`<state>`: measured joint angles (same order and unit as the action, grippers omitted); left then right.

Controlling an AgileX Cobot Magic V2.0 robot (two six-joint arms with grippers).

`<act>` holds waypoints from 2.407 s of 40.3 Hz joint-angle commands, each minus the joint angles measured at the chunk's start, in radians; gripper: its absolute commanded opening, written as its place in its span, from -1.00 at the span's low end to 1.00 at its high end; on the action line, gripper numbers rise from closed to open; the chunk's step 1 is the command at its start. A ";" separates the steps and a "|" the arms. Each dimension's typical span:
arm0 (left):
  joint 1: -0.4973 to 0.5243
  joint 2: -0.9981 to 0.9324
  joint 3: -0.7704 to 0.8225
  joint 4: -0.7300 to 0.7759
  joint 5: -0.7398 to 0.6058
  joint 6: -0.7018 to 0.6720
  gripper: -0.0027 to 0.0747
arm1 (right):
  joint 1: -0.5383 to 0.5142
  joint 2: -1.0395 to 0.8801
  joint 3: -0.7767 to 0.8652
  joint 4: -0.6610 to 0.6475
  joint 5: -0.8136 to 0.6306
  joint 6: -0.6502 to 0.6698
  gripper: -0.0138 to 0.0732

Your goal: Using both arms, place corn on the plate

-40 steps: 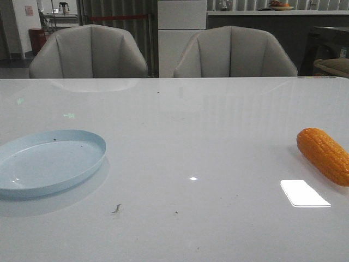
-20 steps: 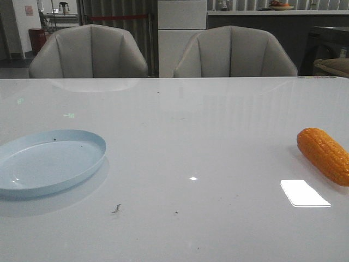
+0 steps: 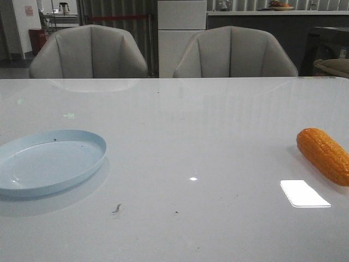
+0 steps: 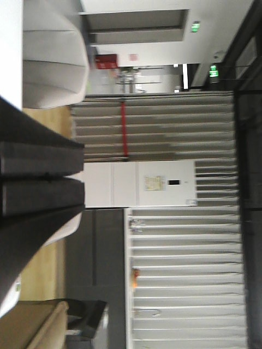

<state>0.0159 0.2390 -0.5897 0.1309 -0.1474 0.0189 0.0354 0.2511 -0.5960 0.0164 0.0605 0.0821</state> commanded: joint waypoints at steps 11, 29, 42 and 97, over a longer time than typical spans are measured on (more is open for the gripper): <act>0.001 0.438 -0.125 -0.005 0.004 -0.007 -0.70 | -0.004 0.471 -0.172 -0.002 -0.011 0.004 -0.53; 0.001 0.563 -0.125 -0.052 0.384 -0.007 -0.48 | -0.004 0.603 -0.172 -0.001 0.248 0.004 -0.11; 0.001 0.598 -0.126 -0.197 0.472 -0.007 0.33 | -0.004 0.603 -0.172 -0.001 0.282 0.004 0.37; 0.001 1.662 -0.779 -0.370 1.029 0.097 0.29 | -0.004 0.603 -0.166 -0.001 0.306 0.004 0.37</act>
<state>0.0159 1.9483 -1.3393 -0.2175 0.9048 0.1160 0.0354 0.8611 -0.7322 0.0171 0.4363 0.0828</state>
